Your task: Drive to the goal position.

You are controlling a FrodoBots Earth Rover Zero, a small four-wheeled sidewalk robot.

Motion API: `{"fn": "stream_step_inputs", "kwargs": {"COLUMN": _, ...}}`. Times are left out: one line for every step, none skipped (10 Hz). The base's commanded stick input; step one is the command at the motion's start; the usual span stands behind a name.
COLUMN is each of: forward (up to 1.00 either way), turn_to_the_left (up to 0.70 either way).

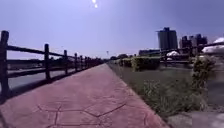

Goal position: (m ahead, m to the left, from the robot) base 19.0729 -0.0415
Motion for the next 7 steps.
{"fn": "stream_step_inputs", "kwargs": {"forward": 1.00, "turn_to_the_left": 0.14}}
{"fn": "stream_step_inputs", "kwargs": {"forward": 1.00, "turn_to_the_left": 0.36}}
{"fn": "stream_step_inputs", "kwargs": {"forward": 1.00, "turn_to_the_left": 0.41}}
{"fn": "stream_step_inputs", "kwargs": {"forward": 1.00, "turn_to_the_left": 0.41}}
{"fn": "stream_step_inputs", "kwargs": {"forward": 1.00, "turn_to_the_left": 0.35}}
{"fn": "stream_step_inputs", "kwargs": {"forward": 1.00, "turn_to_the_left": 0.13}}
{"fn": "stream_step_inputs", "kwargs": {"forward": 1.00, "turn_to_the_left": 0.01}}
